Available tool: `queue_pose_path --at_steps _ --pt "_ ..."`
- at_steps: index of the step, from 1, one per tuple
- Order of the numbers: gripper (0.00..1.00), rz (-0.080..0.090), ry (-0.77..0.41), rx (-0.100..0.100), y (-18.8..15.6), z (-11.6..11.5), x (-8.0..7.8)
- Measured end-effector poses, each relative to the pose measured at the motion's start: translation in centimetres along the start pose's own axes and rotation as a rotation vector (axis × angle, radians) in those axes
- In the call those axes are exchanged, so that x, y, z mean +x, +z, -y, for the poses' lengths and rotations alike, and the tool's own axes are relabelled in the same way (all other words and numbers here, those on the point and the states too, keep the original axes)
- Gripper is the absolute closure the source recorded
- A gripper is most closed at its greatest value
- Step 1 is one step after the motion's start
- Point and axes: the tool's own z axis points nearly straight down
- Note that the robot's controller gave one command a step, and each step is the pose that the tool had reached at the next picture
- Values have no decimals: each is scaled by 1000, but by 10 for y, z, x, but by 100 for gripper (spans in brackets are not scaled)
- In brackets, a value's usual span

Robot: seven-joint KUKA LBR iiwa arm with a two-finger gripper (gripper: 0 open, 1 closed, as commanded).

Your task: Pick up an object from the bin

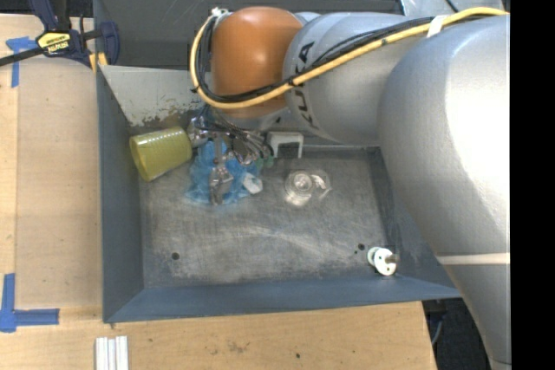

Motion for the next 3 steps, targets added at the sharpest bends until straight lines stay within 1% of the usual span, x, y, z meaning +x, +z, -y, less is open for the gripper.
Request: queue_pose_path --at_steps 1,2,3 --pt "0 5 -133 9 -6 -1 -2" --pt "0 11 -473 -3 -23 -20 -5" --pt "0 10 -622 -18 -18 -14 2"
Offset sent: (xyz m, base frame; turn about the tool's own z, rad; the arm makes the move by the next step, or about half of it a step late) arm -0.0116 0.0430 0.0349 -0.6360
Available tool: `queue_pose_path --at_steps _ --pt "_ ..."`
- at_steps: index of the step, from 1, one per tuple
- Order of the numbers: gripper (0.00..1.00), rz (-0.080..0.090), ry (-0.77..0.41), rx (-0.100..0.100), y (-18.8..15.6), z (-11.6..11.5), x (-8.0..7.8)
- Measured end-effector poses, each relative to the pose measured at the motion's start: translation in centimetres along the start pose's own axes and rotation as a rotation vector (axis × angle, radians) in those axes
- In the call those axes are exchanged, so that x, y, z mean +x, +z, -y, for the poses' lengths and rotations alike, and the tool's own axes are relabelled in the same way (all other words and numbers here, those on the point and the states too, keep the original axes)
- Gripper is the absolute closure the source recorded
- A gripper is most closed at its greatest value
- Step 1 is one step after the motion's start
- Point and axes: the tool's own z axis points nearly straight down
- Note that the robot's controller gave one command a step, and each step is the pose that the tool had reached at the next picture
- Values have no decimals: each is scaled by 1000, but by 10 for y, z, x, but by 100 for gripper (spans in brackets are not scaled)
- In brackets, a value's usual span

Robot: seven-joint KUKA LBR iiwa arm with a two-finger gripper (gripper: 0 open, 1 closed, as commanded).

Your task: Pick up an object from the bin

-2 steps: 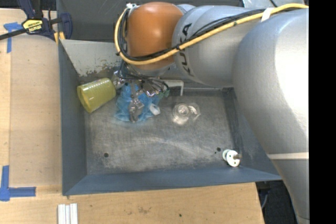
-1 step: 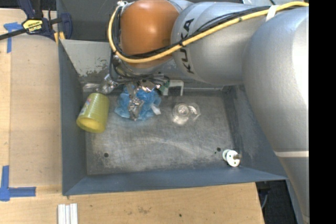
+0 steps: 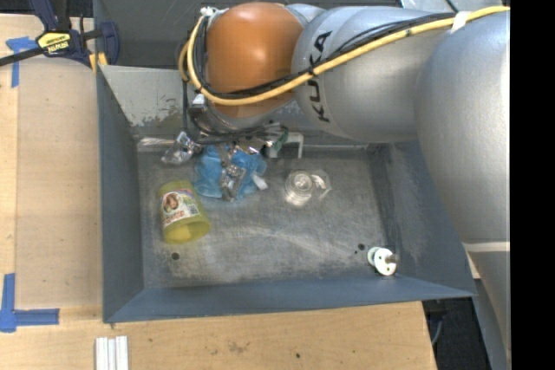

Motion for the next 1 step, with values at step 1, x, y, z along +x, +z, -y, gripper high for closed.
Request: queue_pose_path --at_steps 1 --pt "0 -4 243 -1 -8 13 17"
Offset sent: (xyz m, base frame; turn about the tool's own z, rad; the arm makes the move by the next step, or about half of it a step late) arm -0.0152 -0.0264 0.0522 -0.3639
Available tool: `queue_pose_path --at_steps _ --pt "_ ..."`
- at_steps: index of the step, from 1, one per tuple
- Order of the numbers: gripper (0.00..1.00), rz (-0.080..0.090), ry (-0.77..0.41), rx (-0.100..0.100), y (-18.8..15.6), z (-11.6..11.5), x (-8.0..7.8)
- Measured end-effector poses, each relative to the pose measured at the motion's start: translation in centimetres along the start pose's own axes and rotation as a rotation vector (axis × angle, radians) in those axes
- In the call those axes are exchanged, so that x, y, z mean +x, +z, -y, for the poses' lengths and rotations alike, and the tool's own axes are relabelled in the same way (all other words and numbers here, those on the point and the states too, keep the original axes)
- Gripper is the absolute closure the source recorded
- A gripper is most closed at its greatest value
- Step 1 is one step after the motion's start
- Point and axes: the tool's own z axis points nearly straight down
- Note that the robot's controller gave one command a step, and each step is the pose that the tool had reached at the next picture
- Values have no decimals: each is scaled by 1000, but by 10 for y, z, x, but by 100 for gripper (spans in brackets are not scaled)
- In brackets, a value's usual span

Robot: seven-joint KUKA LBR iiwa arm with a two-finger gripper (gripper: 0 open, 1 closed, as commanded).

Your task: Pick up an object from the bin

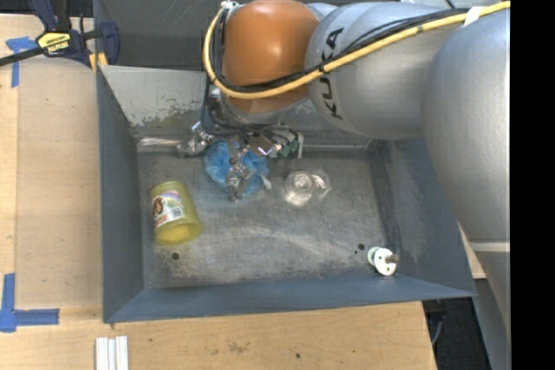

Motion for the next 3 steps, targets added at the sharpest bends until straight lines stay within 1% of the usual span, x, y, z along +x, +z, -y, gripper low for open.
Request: queue_pose_path --at_steps 1,2,3 --pt "0 3 -141 2 -16 -2 5" --pt "0 4 -356 1 -10 21 22" --pt "0 0 -287 1 2 40 33"
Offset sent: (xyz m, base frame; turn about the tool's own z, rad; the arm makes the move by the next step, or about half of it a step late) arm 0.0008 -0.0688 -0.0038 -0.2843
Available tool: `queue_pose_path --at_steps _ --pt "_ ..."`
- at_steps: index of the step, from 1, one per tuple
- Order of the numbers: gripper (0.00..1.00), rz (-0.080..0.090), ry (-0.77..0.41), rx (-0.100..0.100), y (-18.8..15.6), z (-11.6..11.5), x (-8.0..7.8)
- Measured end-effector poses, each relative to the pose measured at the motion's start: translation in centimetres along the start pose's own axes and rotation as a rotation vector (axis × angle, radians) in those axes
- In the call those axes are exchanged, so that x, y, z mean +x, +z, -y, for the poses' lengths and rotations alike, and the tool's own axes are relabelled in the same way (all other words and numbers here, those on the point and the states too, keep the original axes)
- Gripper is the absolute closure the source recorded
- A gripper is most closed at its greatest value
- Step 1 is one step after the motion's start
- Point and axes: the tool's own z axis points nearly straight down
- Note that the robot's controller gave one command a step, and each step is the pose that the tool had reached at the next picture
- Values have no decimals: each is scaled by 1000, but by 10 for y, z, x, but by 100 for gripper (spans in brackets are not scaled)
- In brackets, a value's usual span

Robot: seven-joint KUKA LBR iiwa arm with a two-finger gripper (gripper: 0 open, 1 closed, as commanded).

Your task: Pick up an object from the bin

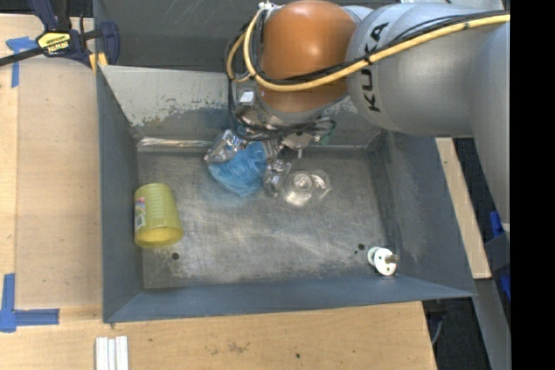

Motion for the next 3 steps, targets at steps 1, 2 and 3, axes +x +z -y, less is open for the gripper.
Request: queue_pose_path --at_steps 1,2,3 --pt "100 1 -311 -4 25 18 33" --pt "100 0 -311 -4 25 18 33" --pt "100 1 -357 -1 -183 6 21"
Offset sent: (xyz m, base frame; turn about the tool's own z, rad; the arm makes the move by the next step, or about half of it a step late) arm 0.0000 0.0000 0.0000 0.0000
